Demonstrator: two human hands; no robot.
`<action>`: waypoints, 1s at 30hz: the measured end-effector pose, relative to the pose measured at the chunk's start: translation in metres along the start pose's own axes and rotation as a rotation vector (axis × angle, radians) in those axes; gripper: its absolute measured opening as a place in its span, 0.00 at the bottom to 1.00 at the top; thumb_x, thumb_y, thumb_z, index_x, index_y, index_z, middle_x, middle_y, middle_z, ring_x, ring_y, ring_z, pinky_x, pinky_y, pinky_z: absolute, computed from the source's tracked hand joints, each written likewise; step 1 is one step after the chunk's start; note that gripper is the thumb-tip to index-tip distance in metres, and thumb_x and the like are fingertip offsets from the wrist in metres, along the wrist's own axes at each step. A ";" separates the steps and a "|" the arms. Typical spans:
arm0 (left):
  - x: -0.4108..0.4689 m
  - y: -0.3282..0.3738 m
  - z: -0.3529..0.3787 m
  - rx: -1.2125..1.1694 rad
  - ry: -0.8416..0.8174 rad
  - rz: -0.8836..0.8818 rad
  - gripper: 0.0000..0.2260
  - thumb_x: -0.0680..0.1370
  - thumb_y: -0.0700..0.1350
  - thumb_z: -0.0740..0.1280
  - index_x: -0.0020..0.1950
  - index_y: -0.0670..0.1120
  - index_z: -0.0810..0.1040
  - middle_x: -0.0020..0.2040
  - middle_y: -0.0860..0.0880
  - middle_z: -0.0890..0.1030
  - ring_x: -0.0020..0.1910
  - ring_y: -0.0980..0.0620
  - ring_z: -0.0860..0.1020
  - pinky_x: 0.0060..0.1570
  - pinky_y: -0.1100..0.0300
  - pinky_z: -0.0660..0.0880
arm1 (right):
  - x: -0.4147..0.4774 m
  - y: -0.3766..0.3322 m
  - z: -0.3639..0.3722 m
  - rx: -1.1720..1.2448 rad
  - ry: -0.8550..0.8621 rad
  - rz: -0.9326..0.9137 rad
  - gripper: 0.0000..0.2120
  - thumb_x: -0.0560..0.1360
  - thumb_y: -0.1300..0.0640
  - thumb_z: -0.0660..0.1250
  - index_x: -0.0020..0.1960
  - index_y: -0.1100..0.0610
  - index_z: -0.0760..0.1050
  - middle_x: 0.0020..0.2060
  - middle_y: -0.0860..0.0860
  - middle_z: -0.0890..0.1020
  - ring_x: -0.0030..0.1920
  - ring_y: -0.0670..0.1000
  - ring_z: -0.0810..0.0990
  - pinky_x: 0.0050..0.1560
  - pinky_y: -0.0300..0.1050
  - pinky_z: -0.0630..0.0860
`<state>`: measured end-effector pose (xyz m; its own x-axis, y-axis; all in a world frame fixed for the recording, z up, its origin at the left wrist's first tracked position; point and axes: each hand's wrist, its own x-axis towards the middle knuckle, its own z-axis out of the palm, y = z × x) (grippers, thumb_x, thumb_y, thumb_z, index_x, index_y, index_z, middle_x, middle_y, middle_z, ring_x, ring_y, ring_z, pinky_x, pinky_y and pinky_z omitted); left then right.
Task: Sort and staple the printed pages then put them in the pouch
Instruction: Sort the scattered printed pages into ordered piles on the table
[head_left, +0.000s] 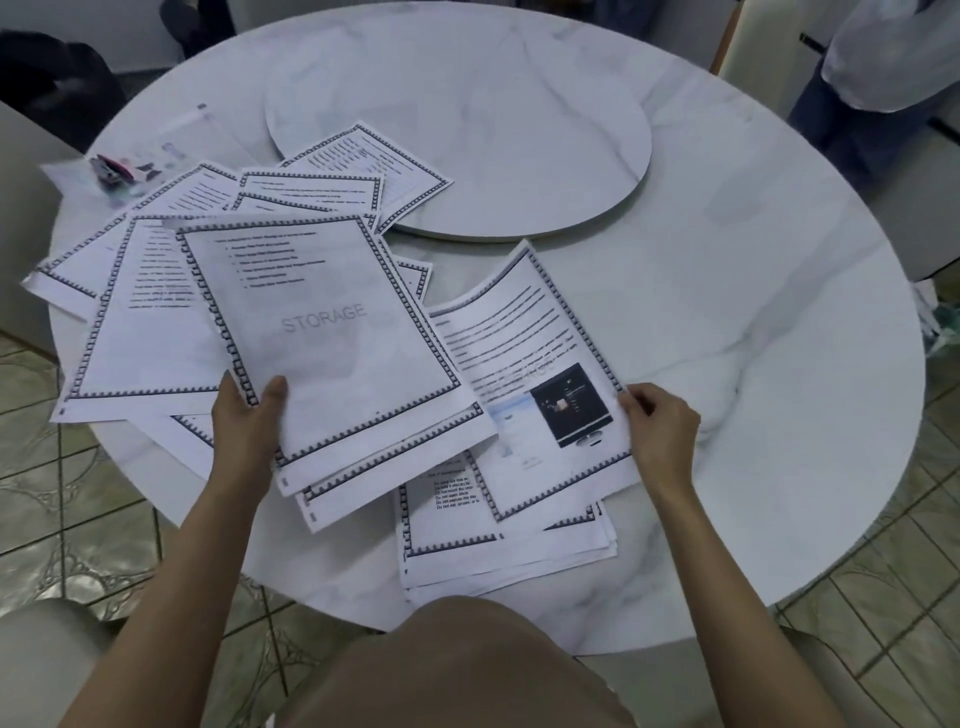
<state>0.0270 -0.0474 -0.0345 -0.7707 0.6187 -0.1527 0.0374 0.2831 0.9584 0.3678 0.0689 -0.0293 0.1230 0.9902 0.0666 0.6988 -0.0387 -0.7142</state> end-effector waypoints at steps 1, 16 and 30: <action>-0.002 0.001 0.002 -0.019 -0.012 -0.006 0.17 0.80 0.40 0.61 0.69 0.40 0.67 0.66 0.43 0.74 0.60 0.48 0.74 0.58 0.57 0.69 | 0.006 0.001 -0.007 0.020 0.030 0.014 0.08 0.75 0.63 0.65 0.49 0.65 0.81 0.44 0.58 0.84 0.42 0.49 0.77 0.38 0.27 0.66; -0.049 -0.013 0.053 0.376 -0.339 0.027 0.15 0.82 0.43 0.54 0.66 0.39 0.70 0.53 0.46 0.74 0.54 0.48 0.72 0.51 0.58 0.65 | 0.037 0.028 -0.066 0.156 0.466 0.272 0.12 0.76 0.60 0.64 0.55 0.66 0.78 0.52 0.62 0.82 0.53 0.59 0.79 0.56 0.42 0.71; -0.036 0.023 0.028 0.385 -0.122 0.325 0.13 0.81 0.40 0.57 0.63 0.40 0.74 0.40 0.46 0.76 0.33 0.58 0.71 0.33 0.75 0.66 | 0.026 0.024 -0.045 0.294 0.474 0.344 0.10 0.75 0.61 0.64 0.53 0.65 0.79 0.50 0.59 0.82 0.46 0.48 0.75 0.51 0.37 0.70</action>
<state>0.0730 -0.0425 -0.0134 -0.6012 0.7940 0.0894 0.5117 0.2967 0.8063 0.4193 0.0878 -0.0133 0.6494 0.7586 0.0528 0.3508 -0.2373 -0.9059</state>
